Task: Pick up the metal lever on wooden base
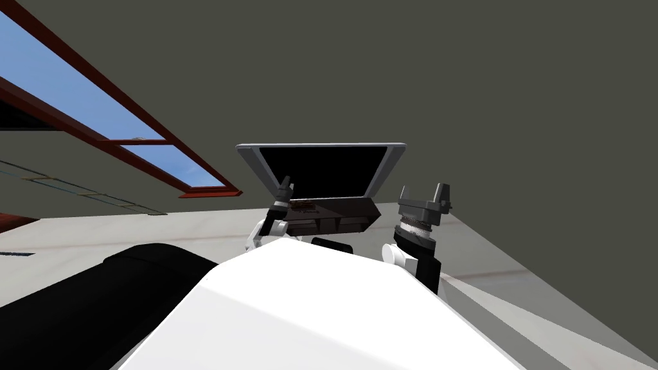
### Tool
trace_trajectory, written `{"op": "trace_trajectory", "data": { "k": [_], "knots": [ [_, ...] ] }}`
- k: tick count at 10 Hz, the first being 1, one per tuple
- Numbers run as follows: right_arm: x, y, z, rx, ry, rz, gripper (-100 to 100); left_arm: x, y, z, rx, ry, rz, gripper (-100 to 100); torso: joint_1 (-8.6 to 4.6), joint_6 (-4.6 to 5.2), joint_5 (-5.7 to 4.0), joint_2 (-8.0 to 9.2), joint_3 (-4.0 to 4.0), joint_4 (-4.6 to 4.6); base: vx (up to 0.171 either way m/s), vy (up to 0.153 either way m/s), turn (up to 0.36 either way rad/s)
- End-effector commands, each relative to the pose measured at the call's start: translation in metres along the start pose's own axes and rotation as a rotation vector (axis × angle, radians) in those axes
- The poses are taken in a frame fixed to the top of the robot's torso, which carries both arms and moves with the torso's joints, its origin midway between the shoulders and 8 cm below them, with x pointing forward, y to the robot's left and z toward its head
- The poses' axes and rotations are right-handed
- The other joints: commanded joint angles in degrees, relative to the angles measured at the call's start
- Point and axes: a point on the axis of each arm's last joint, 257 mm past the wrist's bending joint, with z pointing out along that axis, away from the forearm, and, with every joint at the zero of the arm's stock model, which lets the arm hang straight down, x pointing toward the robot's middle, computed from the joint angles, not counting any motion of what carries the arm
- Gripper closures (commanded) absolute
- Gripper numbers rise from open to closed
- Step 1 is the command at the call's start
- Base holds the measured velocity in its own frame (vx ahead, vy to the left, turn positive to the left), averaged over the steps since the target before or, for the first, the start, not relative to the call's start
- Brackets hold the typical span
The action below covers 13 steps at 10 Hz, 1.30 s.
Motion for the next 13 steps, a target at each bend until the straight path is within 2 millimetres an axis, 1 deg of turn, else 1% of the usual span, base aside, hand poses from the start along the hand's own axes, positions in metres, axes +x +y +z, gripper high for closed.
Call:
{"op": "trace_trajectory", "data": {
  "k": [1, 3, 4, 5, 7, 8, 9, 10, 11, 12, 13],
  "knots": [
    [0.0, 0.0, 0.0, 0.0, 0.0, 0.0, 0, -0.008, 0.031, -0.001, -0.082, -0.014, 0.005, -100, 0.0, 0.0, 0.0, 0.0, 0.0, 0.0, -0.01, 0.002, -0.033],
    [0.0, 0.0, 0.0, 0.0, 0.0, 0.0, 0, -0.023, 0.071, -0.004, -0.179, -0.039, 0.009, -100, 0.0, 0.0, 0.0, 0.01, 0.01, 0.0, -0.013, -0.001, -0.048],
    [0.0, 0.0, 0.0, 0.0, 0.0, 0.0, 0, -0.023, 0.074, -0.005, -0.187, -0.039, 0.009, -100, -0.02, 0.0, -0.01, 0.01, 0.01, 0.01, -0.008, -0.002, -0.016],
    [0.0, 0.0, 0.0, 0.0, 0.0, 0.0, 0, -0.03, 0.095, -0.009, -0.242, -0.053, 0.009, -100, -0.03, -0.01, -0.01, 0.01, 0.01, 0.0, -0.007, -0.005, -0.025],
    [0.0, 0.0, 0.0, 0.0, 0.0, 0.0, 0, -0.045, 0.129, -0.014, -0.333, -0.083, 0.008, -100, -0.04, 0.0, -0.01, 0.0, 0.0, 0.0, -0.008, -0.012, -0.059],
    [0.0, 0.0, 0.0, 0.0, 0.0, 0.0, 0, -0.046, 0.137, -0.018, -0.355, -0.084, 0.007, -100, -0.06, 0.0, -0.01, 0.01, 0.0, 0.0, -0.006, -0.01, -0.014],
    [0.0, 0.0, 0.0, 0.0, 0.0, 0.0, 0, -0.053, 0.157, -0.023, -0.408, -0.1, 0.005, -100, -0.06, -0.01, -0.02, 0.0, 0.0, 0.0, -0.003, -0.012, -0.039],
    [0.0, 0.0, 0.0, 0.0, 0.0, 0.0, 0, -0.053, 0.158, -0.023, -0.414, -0.1, 0.005, -100, -0.07, 0.0, -0.02, -0.02, -0.01, 0.0, 0.0, -0.01, -0.02],
    [0.0, 0.0, 0.0, 0.0, 0.0, 0.0, 0, -0.061, 0.179, -0.03, -0.474, -0.117, 0.002, -100, -0.06, -0.01, -0.02, -0.02, -0.01, 0.0, 0.0, -0.014, -0.04],
    [0.0, 0.0, 0.0, 0.0, 0.0, 0.0, 0, -0.069, 0.192, -0.033, -0.512, -0.132, 0.001, -100, -0.07, 0.0, -0.02, -0.03, -0.01, 0.0, 0.004, -0.029, -0.066],
    [0.0, 0.0, 0.0, 0.0, 0.0, 0.0, 0, -0.069, 0.199, -0.037, -0.535, -0.133, -0.001, -100, -0.13, 0.0, -0.03, -0.04, -0.02, -0.01, 0.005, -0.022, -0.026]
  ]
}}
